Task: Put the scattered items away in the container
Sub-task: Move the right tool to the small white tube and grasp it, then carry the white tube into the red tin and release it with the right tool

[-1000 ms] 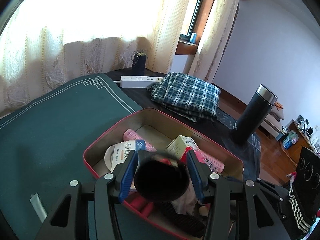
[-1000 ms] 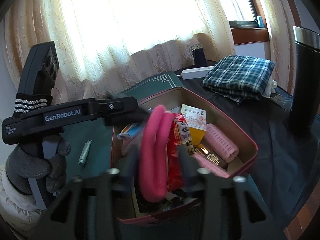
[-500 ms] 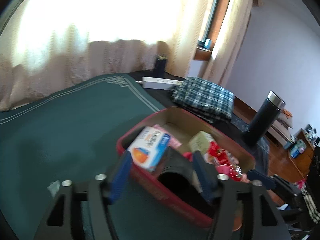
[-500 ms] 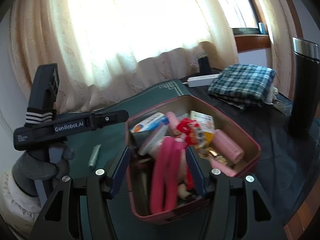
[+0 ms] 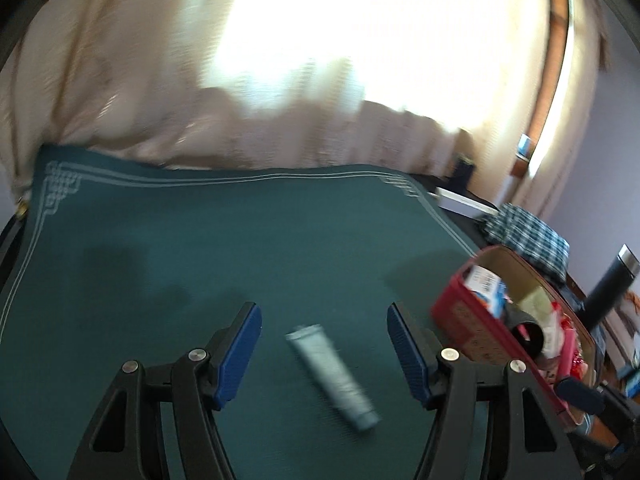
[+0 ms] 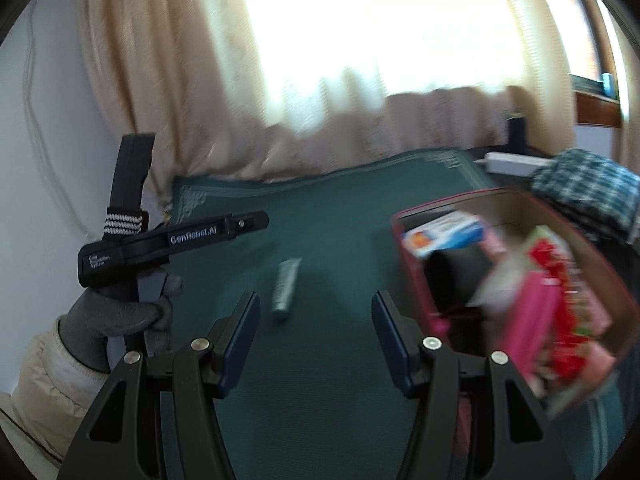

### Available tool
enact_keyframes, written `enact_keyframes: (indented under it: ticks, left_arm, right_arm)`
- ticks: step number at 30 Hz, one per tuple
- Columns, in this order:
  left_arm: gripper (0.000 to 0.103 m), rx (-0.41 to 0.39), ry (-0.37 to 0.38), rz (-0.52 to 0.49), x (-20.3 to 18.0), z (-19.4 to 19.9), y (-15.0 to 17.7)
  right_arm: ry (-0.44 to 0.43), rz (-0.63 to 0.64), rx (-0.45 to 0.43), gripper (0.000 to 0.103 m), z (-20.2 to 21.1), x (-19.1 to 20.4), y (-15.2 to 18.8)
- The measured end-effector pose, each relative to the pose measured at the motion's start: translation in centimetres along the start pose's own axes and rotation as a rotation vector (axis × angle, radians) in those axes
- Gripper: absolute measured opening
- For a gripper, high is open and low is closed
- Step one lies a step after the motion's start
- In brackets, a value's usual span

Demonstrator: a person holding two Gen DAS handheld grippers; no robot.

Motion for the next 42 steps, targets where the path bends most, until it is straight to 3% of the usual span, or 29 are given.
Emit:
enact_keyframes:
  ticks: [5, 7, 10, 12, 13, 15, 18, 27, 34, 39, 42]
  left_arm:
    - [0.067, -0.005, -0.022, 0.027, 2.6, 0.9, 1.1]
    - [0.067, -0.004, -0.028, 0.027, 3.1, 1.0, 1.5]
    - [0.067, -0.004, -0.042, 0.037, 4.1, 1.0, 2.4]
    - [0.072, -0.008, -0.054, 0.053, 4.7, 1.0, 2.8]
    - [0.081, -0.011, -0.058, 0.062, 5.0, 0.9, 2.9]
    - [0.082, -0.020, -0.066, 0.085, 5.6, 1.1, 2.9]
    - [0.082, -0.029, -0.053, 0.106, 5.9, 1.2, 2.9]
    - [0.082, -0.042, -0.066, 0.124, 6.4, 1.6, 2.8]
    - [0.082, -0.043, -0.074, 0.122, 6.4, 1.6, 2.9]
    - [0.082, -0.054, -0.079, 0.135, 6.9, 1.9, 2.7]
    - [0.082, -0.043, -0.082, 0.136, 6.9, 1.6, 2.9]
  right_arm:
    - [-0.058, 0.031, 0.095, 0.061, -3.8, 3.5, 0.8]
    - [-0.052, 0.051, 0.136, 0.052, -5.4, 4.5, 1.1]
    - [-0.049, 0.054, 0.189, 0.049, -7.6, 5.4, 1.1]
    - [-0.039, 0.056, 0.225, 0.047, -9.0, 5.7, 1.1]
    - [-0.028, 0.060, 0.236, 0.046, -9.8, 5.8, 0.9]
    - [-0.007, 0.071, 0.256, 0.043, -11.2, 6.1, 0.6]
    - [0.007, 0.087, 0.268, 0.036, -12.3, 6.5, 0.3]
    - [0.069, 0.178, 0.299, 0.033, -14.3, 7.6, 0.9]
    - [0.146, 0.269, 0.269, 0.024, -14.5, 8.0, 1.2]
    - [0.123, 0.227, 0.256, 0.024, -13.9, 7.7, 1.0]
    - [0.115, 0.195, 0.203, 0.024, -12.0, 7.2, 0.0]
Point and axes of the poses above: each gripper's, at about its wrist camera, not at the fingertips, and z roughly against the way its jaws point, x to its left, y to its underside, the point moved 8 cm from there along -z, roughly the way its jaws point, and after that the axes turned 14 degrees about y, right-handed, at the moved point
